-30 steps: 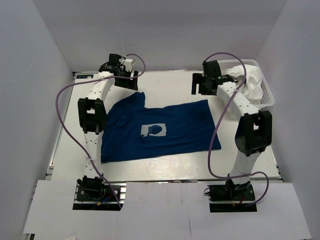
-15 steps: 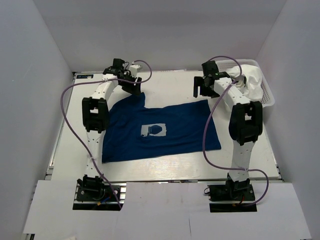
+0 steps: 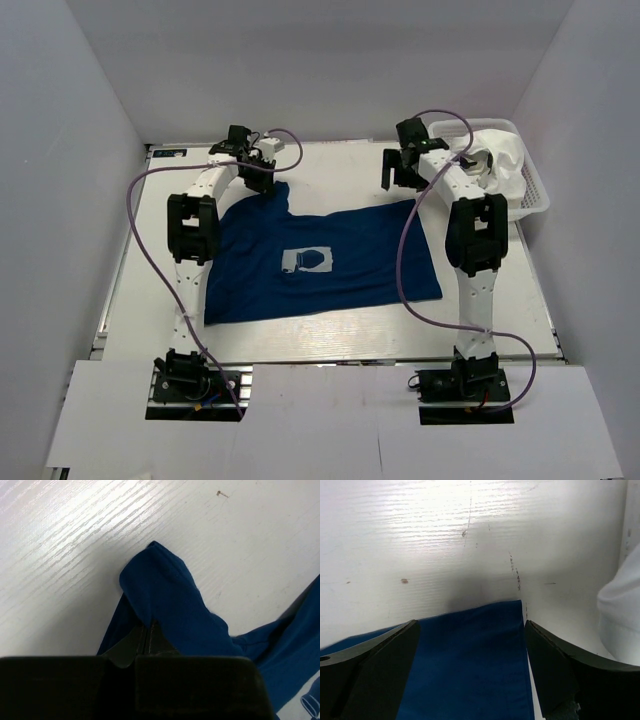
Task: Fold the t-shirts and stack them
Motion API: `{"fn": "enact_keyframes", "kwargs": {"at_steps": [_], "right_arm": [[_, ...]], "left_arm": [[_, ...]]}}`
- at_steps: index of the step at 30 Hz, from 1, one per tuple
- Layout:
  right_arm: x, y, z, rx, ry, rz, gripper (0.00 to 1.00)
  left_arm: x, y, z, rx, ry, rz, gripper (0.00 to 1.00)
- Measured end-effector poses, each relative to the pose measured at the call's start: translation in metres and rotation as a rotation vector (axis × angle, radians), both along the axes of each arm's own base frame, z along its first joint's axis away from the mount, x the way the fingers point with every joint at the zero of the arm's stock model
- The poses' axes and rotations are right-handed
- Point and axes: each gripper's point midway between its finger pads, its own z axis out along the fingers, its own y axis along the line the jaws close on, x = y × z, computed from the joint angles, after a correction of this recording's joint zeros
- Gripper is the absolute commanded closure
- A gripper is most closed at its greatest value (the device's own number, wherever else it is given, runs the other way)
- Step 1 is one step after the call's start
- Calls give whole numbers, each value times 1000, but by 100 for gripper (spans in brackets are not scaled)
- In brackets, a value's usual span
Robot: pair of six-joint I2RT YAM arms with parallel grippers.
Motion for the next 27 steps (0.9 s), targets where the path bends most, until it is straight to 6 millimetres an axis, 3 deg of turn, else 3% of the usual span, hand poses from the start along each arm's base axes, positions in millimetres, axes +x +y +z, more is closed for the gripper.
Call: {"fn": "enact_keyframes", "kwargs": {"at_steps": [8, 19, 22, 25, 26, 27], "right_arm": [[3, -4, -30, -18, 58, -38, 10], [-16, -10, -50, -4, 139, -106, 15], [-17, -9, -52, 1, 142, -119, 26], [-19, -9, -58, 7, 146, -131, 49], [-19, -8, -59, 13, 146, -132, 67], [-18, -7, -59, 18, 142, -132, 74]], "left_arm": [[6, -2, -1, -18, -18, 25, 100], [-15, 1, 9, -18, -9, 33, 100], [-18, 1, 14, -20, -18, 34, 100], [-19, 0, 21, -23, -32, 33, 100], [-19, 0, 23, -25, -38, 32, 100], [-19, -1, 26, -26, -43, 31, 100]]}}
